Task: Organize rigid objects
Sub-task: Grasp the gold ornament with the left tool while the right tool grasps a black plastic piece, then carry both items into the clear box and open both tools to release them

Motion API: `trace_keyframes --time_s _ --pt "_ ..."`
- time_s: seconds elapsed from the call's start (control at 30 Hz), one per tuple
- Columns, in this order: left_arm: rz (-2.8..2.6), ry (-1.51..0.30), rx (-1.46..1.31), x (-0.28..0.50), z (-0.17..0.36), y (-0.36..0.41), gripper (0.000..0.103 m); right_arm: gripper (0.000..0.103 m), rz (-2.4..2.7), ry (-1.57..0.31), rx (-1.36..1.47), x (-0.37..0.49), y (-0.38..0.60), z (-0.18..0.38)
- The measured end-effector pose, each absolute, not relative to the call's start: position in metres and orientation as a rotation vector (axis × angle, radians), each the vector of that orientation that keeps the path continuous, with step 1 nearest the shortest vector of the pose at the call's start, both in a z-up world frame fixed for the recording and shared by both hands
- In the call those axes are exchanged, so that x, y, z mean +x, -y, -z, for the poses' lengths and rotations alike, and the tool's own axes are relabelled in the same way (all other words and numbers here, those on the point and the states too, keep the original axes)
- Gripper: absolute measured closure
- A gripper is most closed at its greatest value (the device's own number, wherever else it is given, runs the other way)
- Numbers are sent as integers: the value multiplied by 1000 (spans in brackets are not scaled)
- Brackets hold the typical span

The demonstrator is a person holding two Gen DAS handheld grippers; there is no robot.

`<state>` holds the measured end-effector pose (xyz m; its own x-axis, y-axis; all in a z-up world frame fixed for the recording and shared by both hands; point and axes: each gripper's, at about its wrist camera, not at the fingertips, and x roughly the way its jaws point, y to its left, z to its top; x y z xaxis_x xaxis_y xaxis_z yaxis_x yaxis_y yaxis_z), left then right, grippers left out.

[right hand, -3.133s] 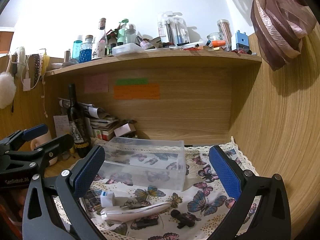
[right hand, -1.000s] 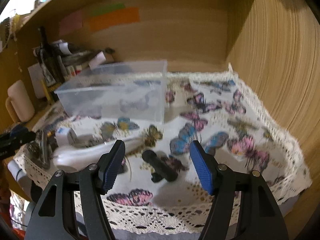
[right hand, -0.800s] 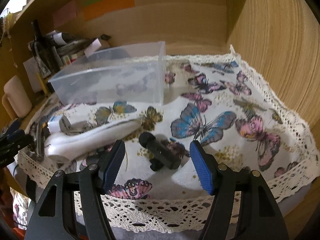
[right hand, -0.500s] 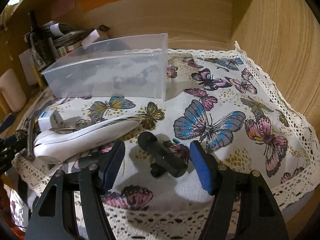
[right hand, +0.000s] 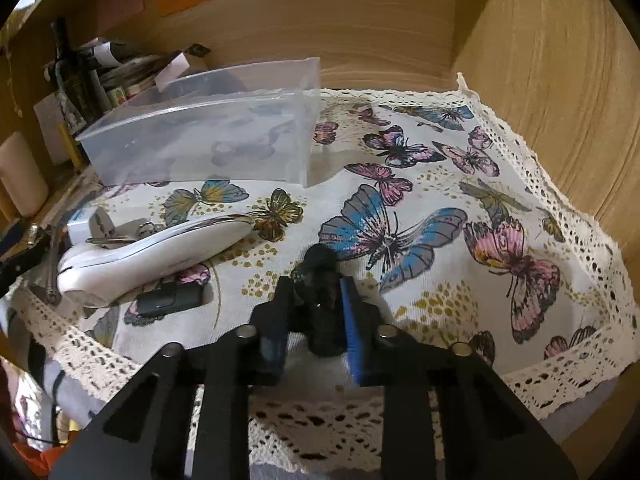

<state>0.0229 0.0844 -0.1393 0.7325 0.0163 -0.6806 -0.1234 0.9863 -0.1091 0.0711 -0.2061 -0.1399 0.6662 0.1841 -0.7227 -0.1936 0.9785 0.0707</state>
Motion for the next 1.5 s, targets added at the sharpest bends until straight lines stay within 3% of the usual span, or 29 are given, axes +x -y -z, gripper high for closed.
trace_keyframes --time_s 0.83,1.1,1.5 --pt "46 -532 -85 83 40 -60 90 82 -319 -511 -21 119 167 29" --pt "114 -616 -102 138 34 -55 90 82 -356 -526 -52 162 143 22" --pt "173 -824 -64 205 68 -50 90 82 -372 -721 -114 232 113 71"
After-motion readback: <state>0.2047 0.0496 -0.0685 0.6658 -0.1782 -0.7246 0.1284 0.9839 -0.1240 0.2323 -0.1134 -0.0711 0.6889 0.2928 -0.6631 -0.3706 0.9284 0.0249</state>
